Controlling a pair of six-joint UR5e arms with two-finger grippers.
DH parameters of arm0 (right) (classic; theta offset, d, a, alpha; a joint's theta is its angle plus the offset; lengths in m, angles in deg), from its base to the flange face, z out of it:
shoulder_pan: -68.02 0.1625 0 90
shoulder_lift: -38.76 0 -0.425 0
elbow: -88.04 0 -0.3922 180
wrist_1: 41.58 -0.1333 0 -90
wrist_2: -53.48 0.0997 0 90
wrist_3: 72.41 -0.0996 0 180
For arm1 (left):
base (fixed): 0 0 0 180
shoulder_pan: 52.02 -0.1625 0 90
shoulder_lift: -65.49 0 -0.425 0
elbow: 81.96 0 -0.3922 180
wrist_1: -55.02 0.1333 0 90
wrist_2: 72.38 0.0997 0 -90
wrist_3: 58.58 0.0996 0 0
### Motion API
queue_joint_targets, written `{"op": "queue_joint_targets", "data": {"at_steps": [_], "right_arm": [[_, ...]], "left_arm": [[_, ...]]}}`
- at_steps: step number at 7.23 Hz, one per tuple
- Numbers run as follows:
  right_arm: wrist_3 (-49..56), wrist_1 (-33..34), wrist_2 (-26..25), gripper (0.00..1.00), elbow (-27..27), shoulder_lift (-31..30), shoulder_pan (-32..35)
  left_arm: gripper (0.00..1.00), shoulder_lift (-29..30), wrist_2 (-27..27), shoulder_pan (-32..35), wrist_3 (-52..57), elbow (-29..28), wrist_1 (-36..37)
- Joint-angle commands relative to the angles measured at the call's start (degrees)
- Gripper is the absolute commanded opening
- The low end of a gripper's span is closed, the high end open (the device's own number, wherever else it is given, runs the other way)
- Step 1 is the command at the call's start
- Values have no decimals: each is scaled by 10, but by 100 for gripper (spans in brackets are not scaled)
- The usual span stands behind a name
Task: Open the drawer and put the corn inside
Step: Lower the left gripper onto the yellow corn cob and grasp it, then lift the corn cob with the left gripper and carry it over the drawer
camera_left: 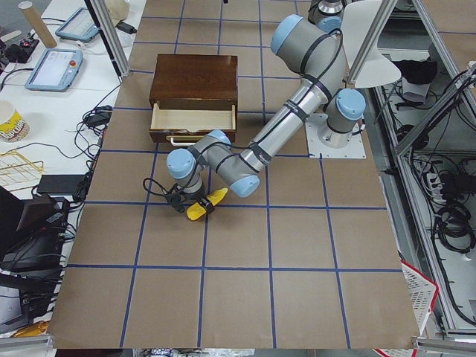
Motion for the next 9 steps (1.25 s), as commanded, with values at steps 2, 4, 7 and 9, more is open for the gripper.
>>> {"op": "queue_joint_targets", "data": {"at_steps": [2,4,7,9], "right_arm": [[0,0,0,100,0,0,0],[0,0,0,100,0,0,0],[0,0,0,100,0,0,0],[0,0,0,100,0,0,0]], "left_arm": [[62,12,0,0,-7,0,6],[0,11,3,0,-6,-6,5],[2,-27,21,11,8,-42,-45],[1,-61,22,38,39,-111,-131]]}}
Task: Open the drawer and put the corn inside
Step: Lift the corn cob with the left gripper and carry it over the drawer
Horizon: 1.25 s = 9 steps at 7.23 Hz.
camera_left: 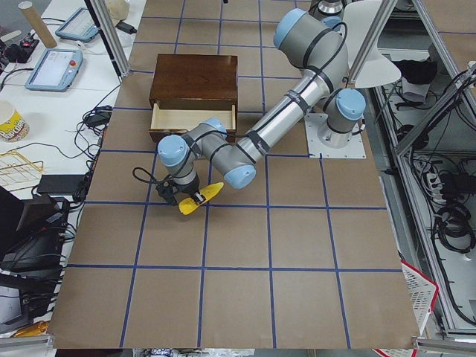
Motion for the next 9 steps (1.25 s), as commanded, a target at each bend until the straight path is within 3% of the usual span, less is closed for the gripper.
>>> {"op": "queue_joint_targets", "data": {"at_steps": [1,4,5,9], "right_arm": [[0,0,0,100,0,0,0],[0,0,0,100,0,0,0],[0,0,1,100,0,0,0],[0,0,1,100,0,0,0]], "left_arm": [[0,-36,-1,36,33,-72,-104],[0,-85,-6,89,86,-111,-175],[0,-100,-31,117,94,-113,-201],[0,-101,-43,219,86,-76,-201]]}}
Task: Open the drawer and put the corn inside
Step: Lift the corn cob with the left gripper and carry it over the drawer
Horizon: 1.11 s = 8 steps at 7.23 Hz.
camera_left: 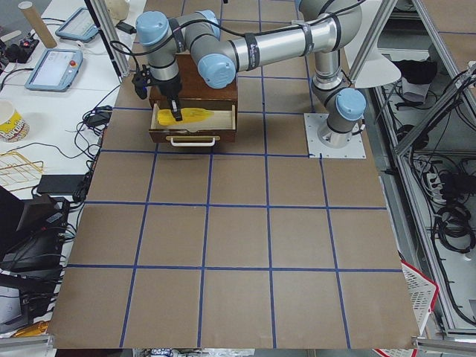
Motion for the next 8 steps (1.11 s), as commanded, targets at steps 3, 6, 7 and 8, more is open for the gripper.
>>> {"op": "queue_joint_targets", "data": {"at_steps": [3,6,7,8], "right_arm": [[0,0,1,100,0,0,0],[0,0,1,100,0,0,0],[0,0,0,100,0,0,0],[0,0,0,100,0,0,0]], "left_arm": [[3,18,-20,31,7,48,6],[14,37,-20,31,39,98,77],[20,39,-32,31,38,103,77],[33,41,-41,31,39,106,76]]}}
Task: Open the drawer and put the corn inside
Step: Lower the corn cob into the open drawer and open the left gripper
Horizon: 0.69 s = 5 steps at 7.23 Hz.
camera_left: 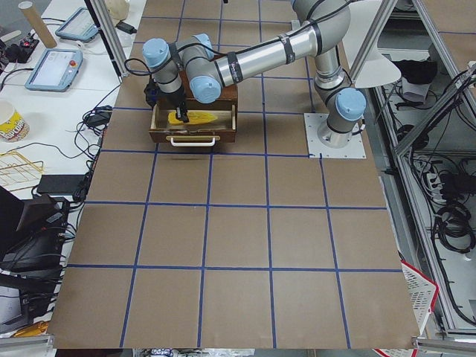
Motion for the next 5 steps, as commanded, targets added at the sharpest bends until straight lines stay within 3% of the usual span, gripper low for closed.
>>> {"op": "queue_joint_targets", "data": {"at_steps": [1,2,5], "right_arm": [[0,0,0,100,0,0,0],[0,-1,0,100,0,0,0],[0,0,0,100,0,0,0]], "left_arm": [[51,6,-11,0,1,12,4],[100,4,-11,1,0,13,3],[100,-13,-8,7,-1,10,-4]]}}
